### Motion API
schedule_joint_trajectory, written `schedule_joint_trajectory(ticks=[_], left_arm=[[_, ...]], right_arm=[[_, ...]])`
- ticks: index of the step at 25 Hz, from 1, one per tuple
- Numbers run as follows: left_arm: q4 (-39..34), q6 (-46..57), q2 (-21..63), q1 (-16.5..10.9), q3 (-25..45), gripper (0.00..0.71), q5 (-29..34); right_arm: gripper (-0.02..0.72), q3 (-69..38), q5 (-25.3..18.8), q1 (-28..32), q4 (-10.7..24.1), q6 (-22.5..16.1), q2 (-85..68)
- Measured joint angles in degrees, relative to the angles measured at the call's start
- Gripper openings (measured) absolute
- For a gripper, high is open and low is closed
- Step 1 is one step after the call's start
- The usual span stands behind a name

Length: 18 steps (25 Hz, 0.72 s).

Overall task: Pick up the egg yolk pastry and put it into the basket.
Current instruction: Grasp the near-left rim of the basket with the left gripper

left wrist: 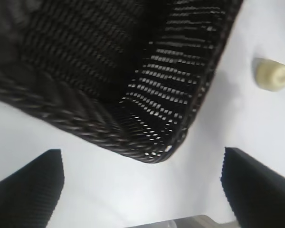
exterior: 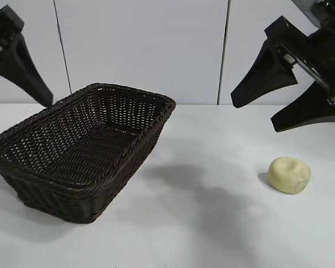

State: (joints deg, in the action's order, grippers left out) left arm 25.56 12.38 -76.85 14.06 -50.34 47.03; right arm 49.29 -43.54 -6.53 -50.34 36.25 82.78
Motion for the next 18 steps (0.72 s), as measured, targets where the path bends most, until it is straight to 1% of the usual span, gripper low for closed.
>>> schedule_joint_trajectory(ticks=[2, 5, 8, 11, 14, 18], left_arm=[[-3.56, 5.1, 0.0, 1.46, -1.44, 0.648, 2.41], [-5.4, 10.56, 0.0, 4.69, -2.52, 0.648, 3.7], [-5.59, 18.19, 0.0, 8.14, -1.95, 0.648, 0.43], [-8.03, 27.4, -0.21, 10.89, 0.0, 0.648, -5.28], [-12.19, 35.56, -2.28, 11.59, 1.05, 0.648, -7.4], [-15.39, 41.29, -6.01, 11.59, 1.24, 0.648, -9.69]], right_arm=[[0.57, 0.0, 0.0, 0.0, 0.0, 0.0, 0.0], [0.57, 0.0, 0.0, 0.0, 0.0, 0.0, 0.0], [0.57, 0.0, 0.0, 0.0, 0.0, 0.0, 0.0], [0.57, 0.0, 0.0, 0.0, 0.0, 0.0, 0.0], [0.57, 0.0, 0.0, 0.0, 0.0, 0.0, 0.0], [0.57, 0.0, 0.0, 0.0, 0.0, 0.0, 0.0]])
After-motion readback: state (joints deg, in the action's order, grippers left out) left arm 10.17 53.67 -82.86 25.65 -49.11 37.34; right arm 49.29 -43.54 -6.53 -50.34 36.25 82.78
